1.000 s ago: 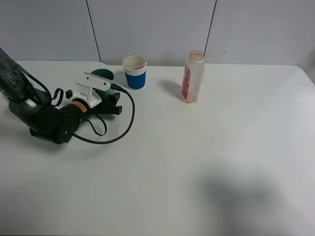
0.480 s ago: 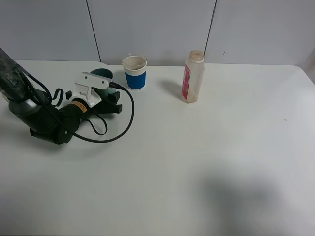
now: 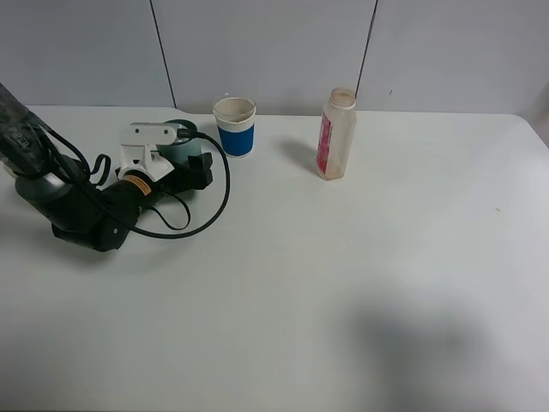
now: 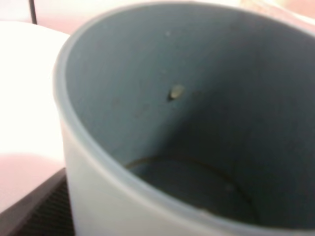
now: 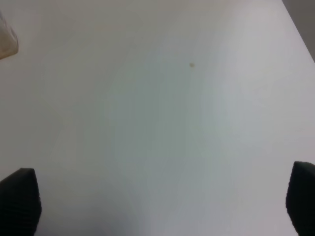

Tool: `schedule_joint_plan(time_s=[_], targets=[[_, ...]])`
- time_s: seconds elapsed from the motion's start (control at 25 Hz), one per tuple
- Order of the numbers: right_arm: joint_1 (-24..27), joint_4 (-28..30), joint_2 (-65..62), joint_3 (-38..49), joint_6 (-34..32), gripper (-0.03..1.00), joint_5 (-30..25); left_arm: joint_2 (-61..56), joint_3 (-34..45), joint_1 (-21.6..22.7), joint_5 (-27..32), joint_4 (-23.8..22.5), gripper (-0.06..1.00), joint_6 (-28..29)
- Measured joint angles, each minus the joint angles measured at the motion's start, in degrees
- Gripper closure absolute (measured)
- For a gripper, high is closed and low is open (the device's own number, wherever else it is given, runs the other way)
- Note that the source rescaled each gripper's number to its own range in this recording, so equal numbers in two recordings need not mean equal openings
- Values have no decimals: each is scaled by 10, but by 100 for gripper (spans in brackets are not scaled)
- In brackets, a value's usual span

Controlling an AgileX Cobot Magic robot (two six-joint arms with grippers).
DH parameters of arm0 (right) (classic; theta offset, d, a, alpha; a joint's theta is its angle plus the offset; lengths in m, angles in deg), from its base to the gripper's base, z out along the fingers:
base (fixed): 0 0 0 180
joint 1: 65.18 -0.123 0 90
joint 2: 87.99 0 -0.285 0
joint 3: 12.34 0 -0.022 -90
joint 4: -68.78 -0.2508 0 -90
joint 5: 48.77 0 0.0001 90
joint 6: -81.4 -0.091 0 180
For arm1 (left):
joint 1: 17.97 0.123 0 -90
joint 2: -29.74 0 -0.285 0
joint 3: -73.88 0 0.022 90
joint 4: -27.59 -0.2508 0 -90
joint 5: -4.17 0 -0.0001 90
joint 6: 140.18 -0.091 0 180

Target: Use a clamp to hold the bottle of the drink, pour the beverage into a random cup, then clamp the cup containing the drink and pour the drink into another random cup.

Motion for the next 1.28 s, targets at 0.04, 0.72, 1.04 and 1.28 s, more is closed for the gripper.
schedule_joint_plan(time_s=[0.04, 0.72, 1.04, 1.28], targets=[[0, 0, 0, 0, 0, -3, 0, 0, 0, 0, 0, 0, 53, 0], [0, 0, 0, 0, 0, -3, 0, -30, 0, -9, -4, 29, -5, 45], [0, 0, 0, 0, 0, -3, 0, -52, 1, -19, -4, 29, -5, 45], [0, 0, 0, 0, 0, -3, 0, -79, 1, -20, -4, 29, -5, 34]])
